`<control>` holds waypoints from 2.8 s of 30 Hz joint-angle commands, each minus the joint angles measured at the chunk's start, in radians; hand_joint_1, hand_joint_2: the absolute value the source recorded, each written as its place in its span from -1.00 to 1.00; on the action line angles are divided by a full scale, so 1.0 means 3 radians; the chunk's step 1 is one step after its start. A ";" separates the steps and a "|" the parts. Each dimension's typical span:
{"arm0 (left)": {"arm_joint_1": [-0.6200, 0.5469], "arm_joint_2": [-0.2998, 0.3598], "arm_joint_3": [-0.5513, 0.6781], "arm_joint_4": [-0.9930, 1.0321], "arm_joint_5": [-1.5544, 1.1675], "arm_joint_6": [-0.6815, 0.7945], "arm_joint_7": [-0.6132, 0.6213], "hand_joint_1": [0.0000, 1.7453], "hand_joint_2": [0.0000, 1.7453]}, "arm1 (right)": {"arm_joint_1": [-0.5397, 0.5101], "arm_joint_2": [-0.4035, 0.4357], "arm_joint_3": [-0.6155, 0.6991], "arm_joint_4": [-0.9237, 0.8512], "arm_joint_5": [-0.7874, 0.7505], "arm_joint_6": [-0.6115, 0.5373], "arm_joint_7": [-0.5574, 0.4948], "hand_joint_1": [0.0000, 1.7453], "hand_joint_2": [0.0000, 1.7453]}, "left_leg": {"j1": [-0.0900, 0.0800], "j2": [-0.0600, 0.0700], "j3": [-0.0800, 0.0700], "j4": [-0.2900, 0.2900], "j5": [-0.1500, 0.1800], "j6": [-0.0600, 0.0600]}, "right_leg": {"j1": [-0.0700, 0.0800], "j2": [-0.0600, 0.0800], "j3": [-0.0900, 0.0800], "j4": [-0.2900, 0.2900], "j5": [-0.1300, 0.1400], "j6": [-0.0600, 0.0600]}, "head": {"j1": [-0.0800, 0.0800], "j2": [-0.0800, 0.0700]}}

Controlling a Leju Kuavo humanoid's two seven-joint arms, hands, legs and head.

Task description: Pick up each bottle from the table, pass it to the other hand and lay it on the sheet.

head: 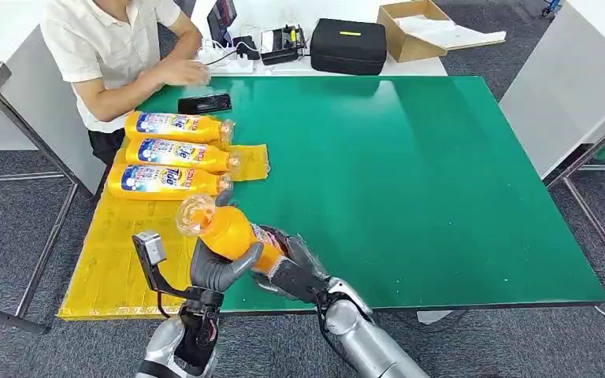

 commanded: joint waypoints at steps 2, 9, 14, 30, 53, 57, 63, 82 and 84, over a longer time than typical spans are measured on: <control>-0.0256 -0.0139 -0.0073 0.0615 0.0094 -0.0116 0.0045 1.00 1.00 | -0.0254 0.0016 0.0195 0.0309 -0.0016 0.0022 -0.0047 1.00 1.00 | 0.0000 -0.0001 0.0006 0.0001 -0.0002 0.0001 | 0.0002 -0.0004 0.0008 -0.0001 -0.0003 -0.0007 | 0.0000 0.0000; -0.0250 -0.0136 -0.0064 0.0565 0.0008 -0.0082 -0.0059 1.00 1.00 | -0.0243 0.0021 0.0152 0.0290 -0.0069 0.0012 -0.0023 1.00 1.00 | 0.0001 0.0001 0.0013 0.0004 -0.0007 0.0001 | 0.0004 -0.0005 0.0016 0.0002 -0.0007 -0.0012 | 0.0001 0.0000; -0.0066 -0.0124 -0.0026 0.0095 -0.0185 -0.0092 -0.0033 1.00 1.00 | -0.0104 -0.0045 -0.0094 0.0176 -0.0030 -0.0179 0.0138 -0.70 1.00 | 0.0001 -0.0001 0.0005 0.0002 -0.0004 0.0001 | 0.0003 -0.0005 0.0008 0.0001 -0.0004 -0.0008 | 0.0000 0.0000; -0.0101 -0.0091 -0.0028 -0.0101 -0.1758 0.0755 -0.0338 1.00 1.00 | 0.0218 -0.0028 -0.0477 -0.0152 0.0412 -0.0587 0.0176 -1.00 1.00 | 0.0001 -0.0006 0.0004 0.0001 -0.0002 0.0001 | 0.0002 -0.0009 0.0007 0.0000 -0.0004 -0.0006 | 0.0000 0.0000; -0.0770 0.0189 0.0873 0.0827 -0.5851 0.1304 0.0811 1.00 1.00 | 0.0363 0.0073 -0.1709 -0.0806 0.0577 -0.0803 -0.0481 -1.00 1.00 | -0.0001 0.0000 0.0008 -0.0003 0.0001 -0.0001 | 0.0000 -0.0004 0.0010 -0.0001 -0.0001 -0.0007 | 0.0001 0.0000; -0.1107 0.0244 0.1081 0.1583 -0.5983 0.1273 0.0800 1.00 1.00 | 0.0209 0.0069 -0.1697 -0.0614 0.0512 -0.0726 -0.0548 -1.00 1.00 | 0.0000 0.0003 0.0015 -0.0005 0.0002 -0.0002 | 0.0002 -0.0002 0.0017 -0.0004 0.0001 -0.0012 | 0.0001 0.0000; -0.1333 0.0260 0.1197 0.2106 -0.6061 0.1269 0.0840 1.00 1.00 | 0.0091 0.0063 -0.1599 -0.0451 0.0500 -0.0679 -0.0586 -1.00 1.00 | 0.0002 0.0001 0.0006 -0.0002 0.0003 -0.0002 | 0.0003 -0.0002 0.0008 -0.0001 0.0001 -0.0007 | 0.0001 0.0000; -0.1701 0.0234 0.1421 0.2800 -0.6107 0.0724 0.0755 -1.00 1.00 | -0.0093 -0.0001 -0.1391 -0.0078 0.0353 -0.0742 -0.0637 -1.00 1.00 | 0.0001 -0.0007 0.0019 -0.0001 0.0001 0.0000 | 0.0003 -0.0009 0.0026 0.0000 0.0001 -0.0012 | 0.0001 0.0000; -0.1718 0.0210 0.1497 0.2815 -0.5993 0.0692 0.0662 -1.00 1.00 | -0.0113 -0.0017 -0.1351 -0.0045 0.0302 -0.0759 -0.0637 -1.00 1.00 | 0.0001 -0.0006 0.0024 -0.0002 0.0002 0.0002 | 0.0004 -0.0011 0.0033 -0.0002 0.0002 -0.0015 | 0.0001 0.0000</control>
